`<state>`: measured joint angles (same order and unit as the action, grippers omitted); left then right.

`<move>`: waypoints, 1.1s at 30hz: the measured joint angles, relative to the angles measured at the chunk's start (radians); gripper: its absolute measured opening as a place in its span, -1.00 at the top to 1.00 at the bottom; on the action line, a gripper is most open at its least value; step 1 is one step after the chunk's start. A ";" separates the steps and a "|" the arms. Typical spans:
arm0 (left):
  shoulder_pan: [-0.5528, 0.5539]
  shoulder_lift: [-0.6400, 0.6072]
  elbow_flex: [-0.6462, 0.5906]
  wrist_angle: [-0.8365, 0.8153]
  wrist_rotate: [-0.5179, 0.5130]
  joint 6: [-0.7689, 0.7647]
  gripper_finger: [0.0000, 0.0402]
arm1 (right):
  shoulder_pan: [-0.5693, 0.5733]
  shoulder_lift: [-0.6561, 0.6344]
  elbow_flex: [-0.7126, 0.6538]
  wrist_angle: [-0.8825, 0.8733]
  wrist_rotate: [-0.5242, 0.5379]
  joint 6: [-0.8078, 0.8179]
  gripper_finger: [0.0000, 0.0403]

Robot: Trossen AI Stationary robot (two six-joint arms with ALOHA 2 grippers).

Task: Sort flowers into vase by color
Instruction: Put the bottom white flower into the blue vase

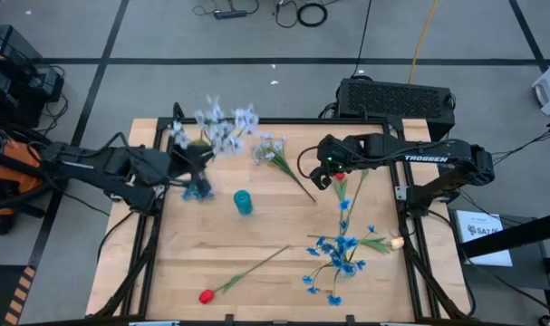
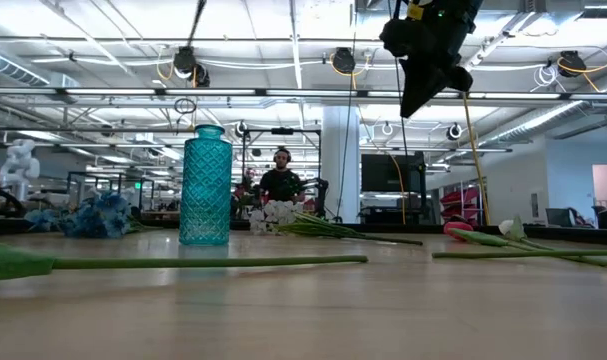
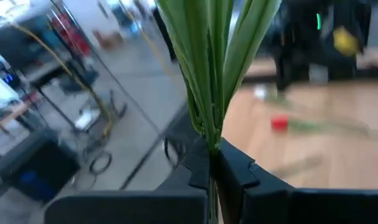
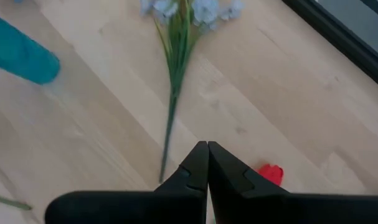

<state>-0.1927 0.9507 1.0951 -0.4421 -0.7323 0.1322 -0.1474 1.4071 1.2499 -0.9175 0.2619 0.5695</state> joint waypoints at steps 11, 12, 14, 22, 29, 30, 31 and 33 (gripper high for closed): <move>0.104 -0.041 -0.419 0.829 0.280 0.016 0.97 | 0.024 0.000 0.000 0.070 -0.001 0.001 1.00; 0.104 -0.055 -0.458 0.888 0.281 0.006 0.97 | 0.029 0.000 0.000 0.069 -0.002 0.000 1.00; 0.104 -0.088 -0.532 0.990 0.282 0.004 0.97 | 0.039 0.000 0.000 0.069 -0.002 -0.001 1.00; 0.101 -0.151 -0.702 1.069 0.399 -0.101 0.97 | 0.062 0.000 0.000 0.071 0.000 -0.001 1.00; 0.101 -0.132 -0.710 1.023 0.504 -0.127 0.97 | 0.064 0.000 0.000 0.078 0.006 0.019 1.00; 0.101 -0.129 -0.710 1.009 0.504 -0.127 0.97 | 0.064 0.000 0.000 0.078 0.011 0.020 1.00; 0.101 -0.128 -0.710 0.994 0.504 -0.127 0.97 | 0.064 0.000 0.000 0.078 0.019 0.021 1.00; 0.101 -0.128 -0.711 0.991 0.503 -0.127 0.97 | 0.064 0.000 0.000 0.078 0.027 0.021 1.00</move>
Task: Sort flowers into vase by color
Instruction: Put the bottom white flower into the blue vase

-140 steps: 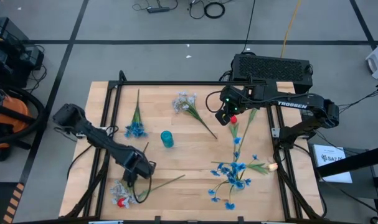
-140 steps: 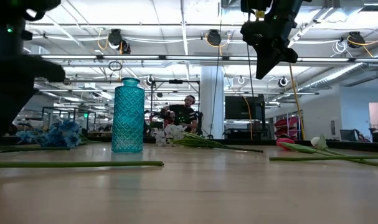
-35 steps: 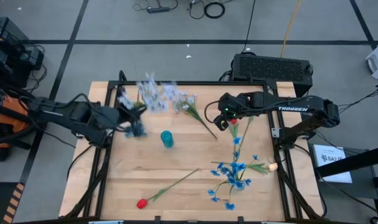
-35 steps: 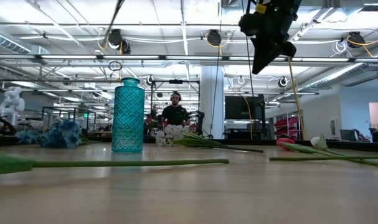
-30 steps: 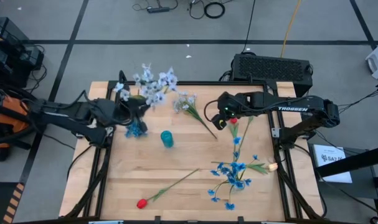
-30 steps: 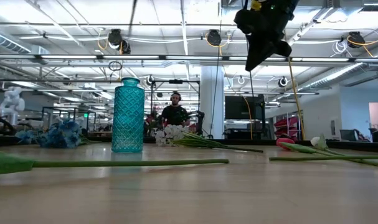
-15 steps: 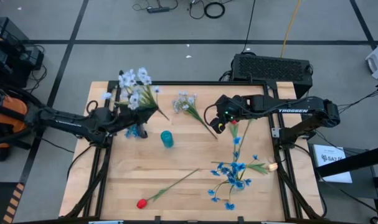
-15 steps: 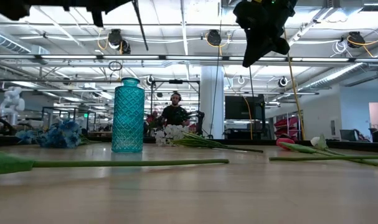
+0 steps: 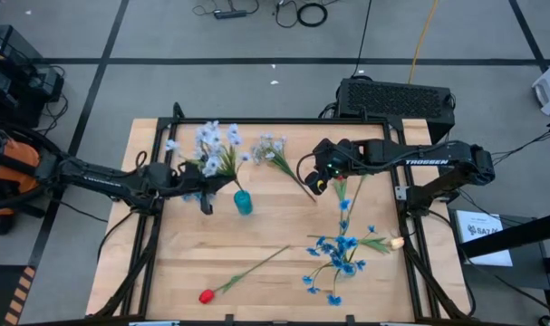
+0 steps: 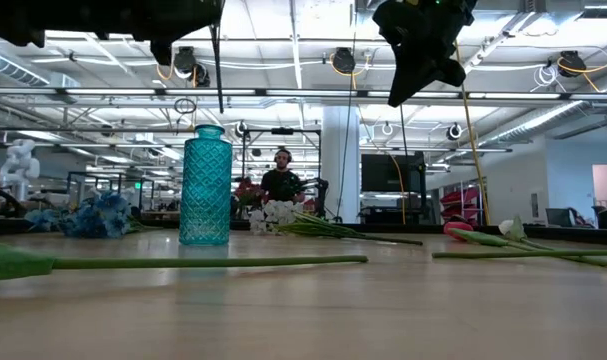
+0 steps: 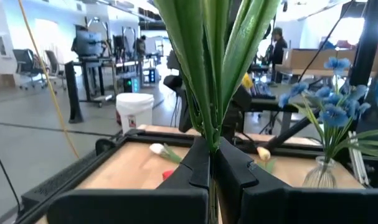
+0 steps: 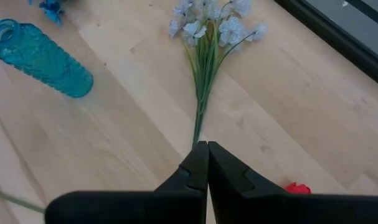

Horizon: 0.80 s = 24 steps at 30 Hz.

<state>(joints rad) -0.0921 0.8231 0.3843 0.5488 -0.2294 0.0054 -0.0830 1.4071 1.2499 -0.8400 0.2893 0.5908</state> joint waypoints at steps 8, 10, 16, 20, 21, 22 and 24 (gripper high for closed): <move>0.000 0.000 0.000 -0.069 -0.003 -0.001 0.97 | 0.000 0.000 0.000 0.003 0.001 0.000 1.00; 0.000 0.000 0.000 -0.086 -0.004 -0.001 0.97 | 0.000 0.000 0.000 0.003 0.001 0.000 1.00; 0.000 0.003 -0.007 -0.091 -0.005 0.000 0.97 | 0.000 0.000 0.000 0.007 0.002 0.001 1.00; 0.000 0.009 -0.067 -0.024 -0.006 -0.001 0.97 | 0.000 0.000 0.000 0.016 0.002 0.018 1.00; 0.000 0.010 -0.080 -0.003 -0.007 -0.001 0.97 | 0.000 0.000 0.000 0.016 0.002 0.019 1.00; 0.000 0.011 -0.096 0.027 -0.007 -0.001 0.97 | 0.000 0.000 0.000 0.015 0.002 0.019 1.00; 0.000 0.010 -0.128 0.082 -0.007 0.000 0.97 | 0.000 0.000 0.000 0.015 0.002 0.021 1.00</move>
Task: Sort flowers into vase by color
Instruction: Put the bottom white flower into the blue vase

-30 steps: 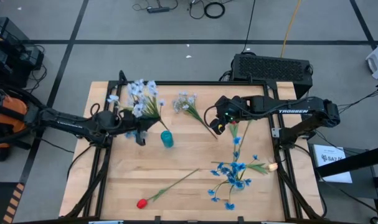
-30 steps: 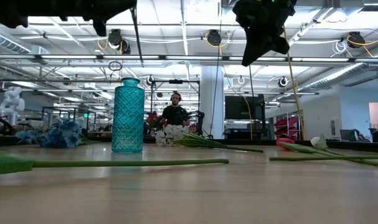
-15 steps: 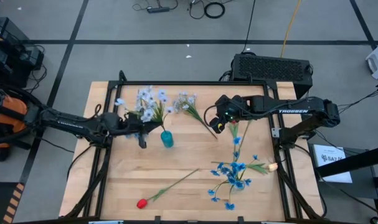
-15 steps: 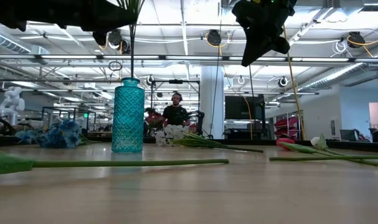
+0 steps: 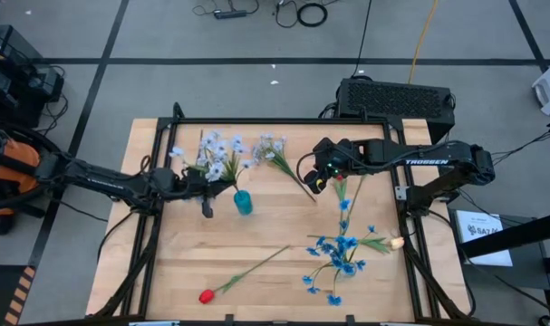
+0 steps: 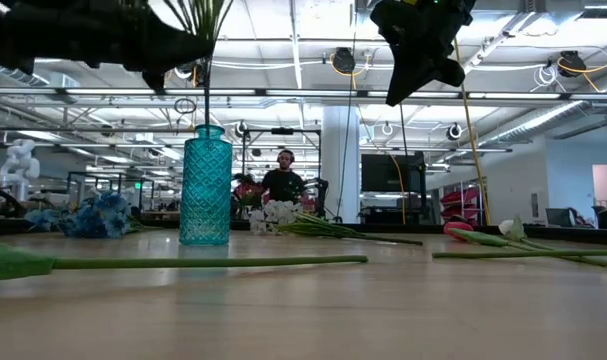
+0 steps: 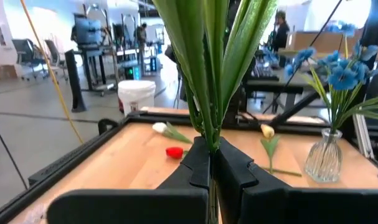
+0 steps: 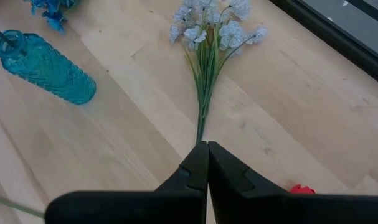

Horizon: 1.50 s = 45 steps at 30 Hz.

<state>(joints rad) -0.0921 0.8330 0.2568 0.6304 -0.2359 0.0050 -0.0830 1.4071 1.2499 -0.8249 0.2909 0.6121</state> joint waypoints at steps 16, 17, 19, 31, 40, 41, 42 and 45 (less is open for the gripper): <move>0.000 0.012 -0.062 0.007 0.000 -0.001 0.80 | 0.000 0.053 0.000 0.060 0.002 0.004 1.00; 0.000 0.012 -0.062 0.006 0.000 -0.001 0.80 | 0.000 0.065 0.000 0.062 0.001 0.004 1.00; 0.000 0.012 -0.062 0.006 0.000 -0.001 0.79 | 0.000 0.089 0.000 0.066 -0.001 0.004 1.00; 0.001 0.012 -0.062 -0.082 0.068 -0.027 0.78 | -0.009 0.106 0.000 0.174 -0.008 0.058 1.00; 0.001 0.012 -0.062 -0.107 0.089 -0.032 0.78 | -0.034 0.106 0.000 0.368 -0.007 0.085 1.00; 0.002 0.012 -0.062 -0.111 0.090 -0.044 0.77 | -0.035 0.106 0.000 0.378 -0.008 0.091 1.00; 0.005 0.012 -0.062 -0.116 0.091 -0.063 0.77 | -0.036 0.106 0.000 0.385 -0.008 0.098 1.00; 0.017 0.012 -0.062 -0.119 0.096 -0.158 0.69 | -0.036 0.106 0.000 0.387 -0.006 0.122 1.00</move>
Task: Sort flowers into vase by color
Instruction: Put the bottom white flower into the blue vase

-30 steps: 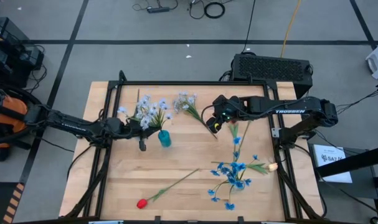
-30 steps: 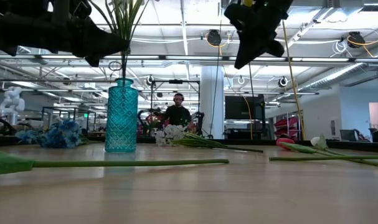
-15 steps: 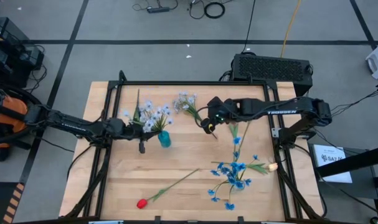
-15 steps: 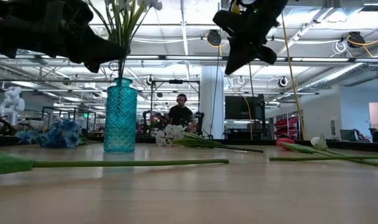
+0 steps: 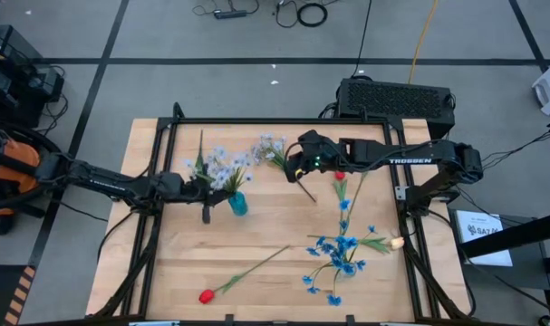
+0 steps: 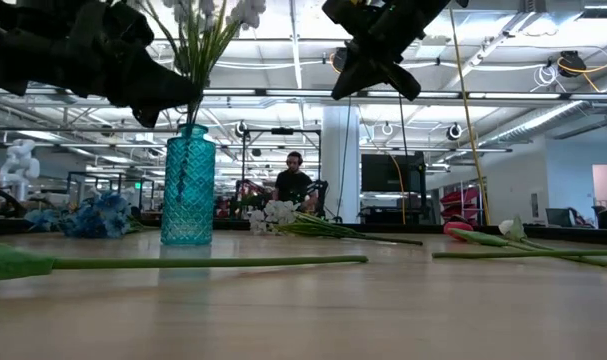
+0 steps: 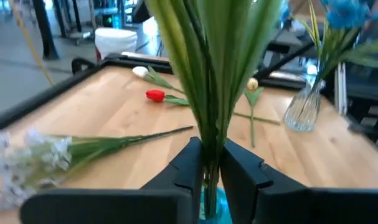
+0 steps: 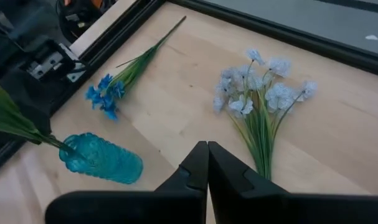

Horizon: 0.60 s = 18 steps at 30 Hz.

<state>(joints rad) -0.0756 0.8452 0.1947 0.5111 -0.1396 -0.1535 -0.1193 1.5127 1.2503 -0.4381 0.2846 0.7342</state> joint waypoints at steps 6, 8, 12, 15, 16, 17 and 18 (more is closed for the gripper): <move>0.012 0.000 0.000 0.002 0.010 -0.050 0.31 | 0.000 0.007 0.000 0.000 0.002 0.049 1.00; 0.012 0.000 0.000 0.003 0.010 -0.049 0.17 | 0.001 0.008 0.000 0.000 0.001 0.051 1.00; 0.012 0.000 0.000 0.003 0.009 -0.034 -0.05 | 0.001 0.007 0.000 0.001 0.001 0.051 1.00; 0.009 -0.011 0.000 -0.009 0.012 -0.016 -0.11 | 0.001 0.007 0.000 0.001 0.001 0.049 1.00; 0.010 -0.018 0.002 -0.023 0.012 -0.012 -0.11 | 0.001 0.007 0.000 0.001 0.002 0.047 1.00; 0.010 -0.027 0.008 -0.049 0.012 0.001 -0.11 | 0.001 0.007 0.000 0.001 0.001 0.041 1.00; 0.010 -0.037 0.019 -0.087 0.012 0.009 -0.11 | 0.001 0.007 0.000 0.001 0.001 0.035 1.00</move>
<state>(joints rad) -0.0658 0.8086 0.2139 0.4241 -0.1276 -0.1450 -0.1188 1.5200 1.2503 -0.4373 0.2859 0.7694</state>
